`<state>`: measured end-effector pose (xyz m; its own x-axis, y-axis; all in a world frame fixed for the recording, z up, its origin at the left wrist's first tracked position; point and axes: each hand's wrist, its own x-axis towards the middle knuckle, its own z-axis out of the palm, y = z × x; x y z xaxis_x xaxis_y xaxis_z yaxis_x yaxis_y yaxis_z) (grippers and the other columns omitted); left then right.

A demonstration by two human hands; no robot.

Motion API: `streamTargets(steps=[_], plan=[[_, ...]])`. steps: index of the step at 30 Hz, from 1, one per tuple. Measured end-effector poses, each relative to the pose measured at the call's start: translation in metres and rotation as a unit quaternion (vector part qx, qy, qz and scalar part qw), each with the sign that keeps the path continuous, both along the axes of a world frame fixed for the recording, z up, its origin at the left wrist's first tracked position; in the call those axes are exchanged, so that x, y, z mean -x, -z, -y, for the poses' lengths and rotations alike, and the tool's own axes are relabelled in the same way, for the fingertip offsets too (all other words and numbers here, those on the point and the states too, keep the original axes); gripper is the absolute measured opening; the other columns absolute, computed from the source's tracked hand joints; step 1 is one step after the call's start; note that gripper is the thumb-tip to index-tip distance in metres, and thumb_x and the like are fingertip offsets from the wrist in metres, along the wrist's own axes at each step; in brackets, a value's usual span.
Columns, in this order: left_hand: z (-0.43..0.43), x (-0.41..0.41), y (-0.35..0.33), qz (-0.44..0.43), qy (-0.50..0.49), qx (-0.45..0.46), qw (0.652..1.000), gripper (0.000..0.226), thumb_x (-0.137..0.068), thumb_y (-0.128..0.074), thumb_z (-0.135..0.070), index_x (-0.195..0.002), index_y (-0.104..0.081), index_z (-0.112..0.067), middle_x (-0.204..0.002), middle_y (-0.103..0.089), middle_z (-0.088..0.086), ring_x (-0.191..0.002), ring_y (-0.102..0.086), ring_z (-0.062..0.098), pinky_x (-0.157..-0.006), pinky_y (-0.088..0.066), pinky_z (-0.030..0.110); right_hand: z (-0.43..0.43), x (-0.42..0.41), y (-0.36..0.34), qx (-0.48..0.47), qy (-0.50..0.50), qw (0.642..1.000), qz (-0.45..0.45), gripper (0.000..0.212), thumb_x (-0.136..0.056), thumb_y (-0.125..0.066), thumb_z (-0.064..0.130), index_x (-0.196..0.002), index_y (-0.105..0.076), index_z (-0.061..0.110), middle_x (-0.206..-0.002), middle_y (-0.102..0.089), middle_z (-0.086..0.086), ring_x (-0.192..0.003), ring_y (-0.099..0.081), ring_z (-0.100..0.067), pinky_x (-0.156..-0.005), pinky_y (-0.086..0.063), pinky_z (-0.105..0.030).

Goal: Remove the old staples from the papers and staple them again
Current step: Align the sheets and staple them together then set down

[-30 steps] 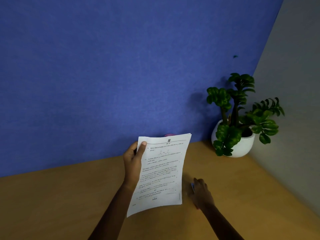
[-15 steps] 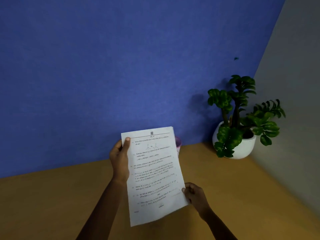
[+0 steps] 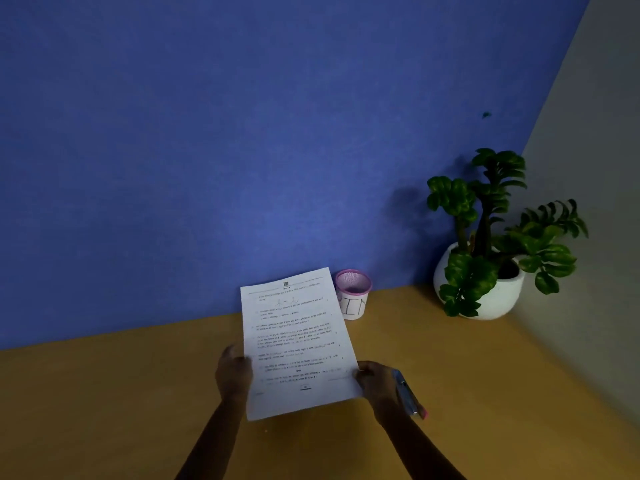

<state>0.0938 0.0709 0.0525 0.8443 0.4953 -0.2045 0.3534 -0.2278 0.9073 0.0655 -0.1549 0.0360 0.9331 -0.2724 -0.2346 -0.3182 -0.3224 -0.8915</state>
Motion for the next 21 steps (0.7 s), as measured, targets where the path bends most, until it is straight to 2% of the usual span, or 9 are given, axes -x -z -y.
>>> streamTargets(steps=[3, 7, 9, 11, 17, 21], plan=[[-0.002, 0.011, 0.017, -0.017, -0.037, -0.022, 0.999, 0.032, -0.083, -0.046, 0.010, -0.112, -0.060, 0.008, -0.121, -0.059, 0.028, -0.110, -0.054, 0.043, -0.092, -0.043, 0.045, -0.007, -0.007, 0.005, 0.019, 0.013, 0.999, -0.023, 0.027, -0.091, -0.049, 0.003, -0.116, -0.059, -0.001, -0.120, -0.062, -0.019, -0.110, -0.057, -0.030, -0.098, -0.048, -0.042], [-0.004, 0.021, 0.033, -0.031, -0.036, -0.010, 0.999, 0.025, -0.083, -0.048, 0.010, -0.099, -0.067, 0.007, -0.121, -0.062, 0.025, -0.110, -0.055, 0.040, -0.096, -0.041, 0.043, -0.015, -0.014, 0.012, 0.031, 0.017, 0.998, -0.050, 0.026, -0.089, -0.054, 0.003, -0.113, -0.060, -0.002, -0.119, -0.061, -0.020, -0.109, -0.057, -0.031, -0.097, -0.049, -0.042], [-0.006, 0.021, 0.039, -0.041, -0.037, -0.004, 0.998, 0.025, -0.083, -0.048, 0.009, -0.097, -0.068, 0.007, -0.121, -0.061, 0.025, -0.111, -0.054, 0.040, -0.098, -0.040, 0.043, -0.018, -0.017, 0.015, 0.034, 0.022, 0.998, -0.057, 0.028, -0.087, -0.056, 0.003, -0.115, -0.059, -0.002, -0.123, -0.060, -0.020, -0.110, -0.056, -0.032, -0.095, -0.049, -0.038], [-0.006, 0.022, 0.042, -0.051, -0.038, -0.007, 0.998, 0.026, -0.084, -0.046, 0.011, -0.097, -0.068, 0.009, -0.122, -0.060, 0.026, -0.113, -0.053, 0.041, -0.099, -0.040, 0.043, -0.020, -0.020, 0.018, 0.041, 0.031, 0.997, -0.055, 0.032, -0.085, -0.059, 0.003, -0.117, -0.059, 0.000, -0.127, -0.058, -0.017, -0.112, -0.055, -0.031, -0.089, -0.048, -0.032], [-0.003, 0.019, 0.040, -0.071, 0.017, -0.073, 0.995, 0.033, -0.085, -0.041, 0.011, -0.110, -0.063, 0.006, -0.130, -0.055, 0.024, -0.118, -0.052, 0.038, -0.102, -0.038, 0.040, -0.022, -0.028, 0.023, 0.064, 0.031, 0.996, -0.059, 0.033, -0.085, -0.058, 0.001, -0.117, -0.058, 0.003, -0.127, -0.058, -0.016, -0.111, -0.056, -0.028, -0.082, -0.047, -0.027], [-0.002, 0.016, 0.039, -0.080, 0.024, -0.096, 0.992, 0.035, -0.085, -0.041, 0.012, -0.114, -0.060, 0.005, -0.132, -0.054, 0.022, -0.120, -0.050, 0.036, -0.102, -0.038, 0.037, -0.023, -0.035, 0.023, 0.092, 0.014, 0.994, -0.054, 0.031, -0.085, -0.057, 0.000, -0.116, -0.059, 0.002, -0.126, -0.058, -0.015, -0.111, -0.056, -0.027, -0.078, -0.042, -0.021]])
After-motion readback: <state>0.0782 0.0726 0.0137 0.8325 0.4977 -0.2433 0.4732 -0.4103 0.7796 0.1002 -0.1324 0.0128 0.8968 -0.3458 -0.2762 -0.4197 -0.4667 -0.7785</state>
